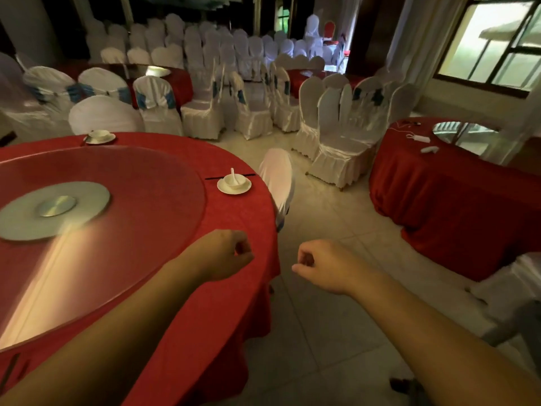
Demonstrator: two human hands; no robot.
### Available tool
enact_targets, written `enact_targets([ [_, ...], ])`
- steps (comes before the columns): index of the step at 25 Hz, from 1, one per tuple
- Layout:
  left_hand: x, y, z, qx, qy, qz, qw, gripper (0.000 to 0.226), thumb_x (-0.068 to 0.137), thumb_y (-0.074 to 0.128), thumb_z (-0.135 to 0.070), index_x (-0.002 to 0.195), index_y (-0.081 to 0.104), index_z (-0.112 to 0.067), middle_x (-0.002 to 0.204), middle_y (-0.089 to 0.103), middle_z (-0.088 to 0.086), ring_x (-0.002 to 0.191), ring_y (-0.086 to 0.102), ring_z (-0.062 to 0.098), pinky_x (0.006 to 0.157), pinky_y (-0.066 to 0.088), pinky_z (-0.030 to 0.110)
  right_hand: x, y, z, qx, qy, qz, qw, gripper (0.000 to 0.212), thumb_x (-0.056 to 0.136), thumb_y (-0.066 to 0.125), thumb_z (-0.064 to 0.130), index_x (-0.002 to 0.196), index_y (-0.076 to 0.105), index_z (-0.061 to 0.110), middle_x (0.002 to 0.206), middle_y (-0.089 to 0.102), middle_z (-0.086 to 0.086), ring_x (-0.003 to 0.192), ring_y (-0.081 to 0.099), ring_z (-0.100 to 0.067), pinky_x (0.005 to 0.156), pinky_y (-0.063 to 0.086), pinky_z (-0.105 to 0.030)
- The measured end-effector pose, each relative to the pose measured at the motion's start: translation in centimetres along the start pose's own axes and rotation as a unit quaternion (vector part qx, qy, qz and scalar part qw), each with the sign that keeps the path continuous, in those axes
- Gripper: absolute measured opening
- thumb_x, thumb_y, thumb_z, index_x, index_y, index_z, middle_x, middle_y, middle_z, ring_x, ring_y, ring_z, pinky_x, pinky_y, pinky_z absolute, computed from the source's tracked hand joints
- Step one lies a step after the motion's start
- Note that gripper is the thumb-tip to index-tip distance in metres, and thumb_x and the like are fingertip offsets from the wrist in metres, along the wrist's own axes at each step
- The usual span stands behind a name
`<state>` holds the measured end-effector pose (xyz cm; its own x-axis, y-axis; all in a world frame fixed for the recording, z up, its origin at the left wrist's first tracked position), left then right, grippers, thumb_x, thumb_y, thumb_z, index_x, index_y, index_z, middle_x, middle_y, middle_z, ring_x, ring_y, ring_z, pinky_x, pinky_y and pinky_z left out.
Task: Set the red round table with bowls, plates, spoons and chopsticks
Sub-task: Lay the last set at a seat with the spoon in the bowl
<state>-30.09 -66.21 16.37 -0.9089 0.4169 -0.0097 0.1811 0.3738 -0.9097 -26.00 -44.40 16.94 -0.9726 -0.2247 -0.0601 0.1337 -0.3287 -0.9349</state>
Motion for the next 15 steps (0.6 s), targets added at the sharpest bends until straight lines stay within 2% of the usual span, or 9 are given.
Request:
enact_targets([
  [3, 8.0, 0.9, -0.2, 0.012, -0.013, -0.001, 1.0, 0.018, 0.093, 0.065, -0.035, 0.1, 0.071, -0.02, 0.101, 0.072, -0.005, 0.09, 0.066, 0.013, 0.082, 0.056, 0.034, 5.8, -1.9, -4.7, -0.018, -0.005, 0.006, 1.0, 0.02, 0.088, 0.065, 0.046, 0.083, 0.064, 0.027, 0.079, 0.063, 0.011, 0.072, 0.059, -0.006, 0.057, 0.044, -0.024],
  [5, 14.3, 1.7, 0.2, 0.01, -0.02, -0.008, 1.0, 0.019, 0.093, 0.065, -0.036, 0.101, 0.071, -0.02, 0.101, 0.073, -0.004, 0.091, 0.066, 0.015, 0.082, 0.055, 0.035, 10.5, -3.1, -8.3, -0.043, -0.008, 0.012, 0.999, 0.02, 0.088, 0.064, 0.048, 0.085, 0.064, 0.028, 0.082, 0.065, 0.009, 0.074, 0.06, -0.008, 0.062, 0.05, -0.029],
  [10, 29.6, 3.8, 2.3, -0.043, -0.053, -0.011, 0.998, 0.02, 0.092, 0.066, -0.036, 0.101, 0.072, -0.019, 0.103, 0.074, -0.002, 0.092, 0.068, 0.016, 0.085, 0.057, 0.04, 23.7, -6.6, -16.4, -0.075, -0.006, 0.033, 0.997, 0.021, 0.089, 0.064, 0.048, 0.088, 0.066, 0.027, 0.085, 0.067, 0.007, 0.077, 0.062, -0.011, 0.069, 0.054, -0.033],
  [15, 41.1, 3.2, 4.6, -0.059, -0.099, -0.01, 0.993, 0.021, 0.093, 0.066, -0.034, 0.104, 0.071, -0.017, 0.103, 0.075, -0.003, 0.092, 0.068, 0.015, 0.086, 0.057, 0.037, 35.6, -11.1, -21.7, -0.054, -0.029, 0.039, 0.997, 0.019, 0.089, 0.062, 0.048, 0.091, 0.068, 0.03, 0.087, 0.068, 0.008, 0.079, 0.062, -0.007, 0.075, 0.058, -0.037],
])
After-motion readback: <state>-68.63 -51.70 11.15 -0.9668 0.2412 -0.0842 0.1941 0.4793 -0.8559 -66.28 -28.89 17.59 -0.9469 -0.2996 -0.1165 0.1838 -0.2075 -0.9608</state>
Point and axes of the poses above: each hand's wrist, its own x-axis towards the middle knuckle, its own y-axis out of the palm, z = x × y, the point moved 5 cm from there along x, towards the middle knuckle
